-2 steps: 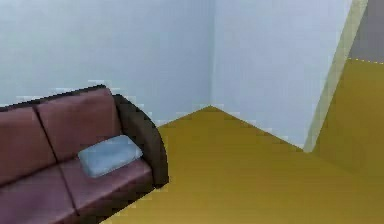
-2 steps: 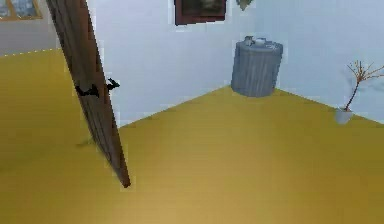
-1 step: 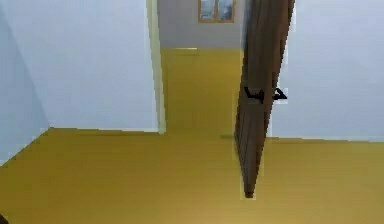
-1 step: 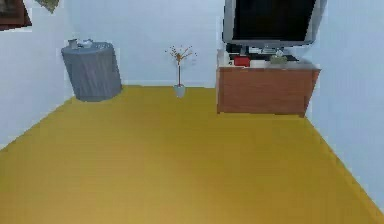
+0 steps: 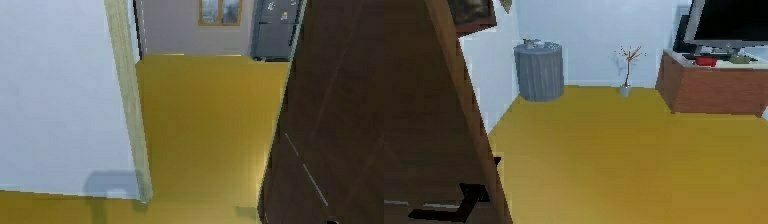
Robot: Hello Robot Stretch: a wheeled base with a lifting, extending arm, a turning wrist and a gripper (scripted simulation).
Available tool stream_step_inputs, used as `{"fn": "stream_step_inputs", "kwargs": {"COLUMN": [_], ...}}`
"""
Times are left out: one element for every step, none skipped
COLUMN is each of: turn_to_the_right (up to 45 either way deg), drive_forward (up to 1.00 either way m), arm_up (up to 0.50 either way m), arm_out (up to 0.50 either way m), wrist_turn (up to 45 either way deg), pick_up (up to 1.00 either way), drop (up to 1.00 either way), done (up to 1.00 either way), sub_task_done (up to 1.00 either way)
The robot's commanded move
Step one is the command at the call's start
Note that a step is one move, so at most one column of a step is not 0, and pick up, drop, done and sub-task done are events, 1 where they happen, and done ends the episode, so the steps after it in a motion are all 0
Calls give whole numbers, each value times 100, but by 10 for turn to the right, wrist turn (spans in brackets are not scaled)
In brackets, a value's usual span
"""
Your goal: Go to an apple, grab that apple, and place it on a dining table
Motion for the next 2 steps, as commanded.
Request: {"fn": "stream_step_inputs", "kwargs": {"turn_to_the_right": [90, 0], "drive_forward": [0, 10], "arm_up": [0, 0], "arm_out": [0, 0], "wrist_turn": [0, 0], "pick_up": [0, 0], "drop": [0, 0], "done": [0, 0], "sub_task_done": [0, 0]}}
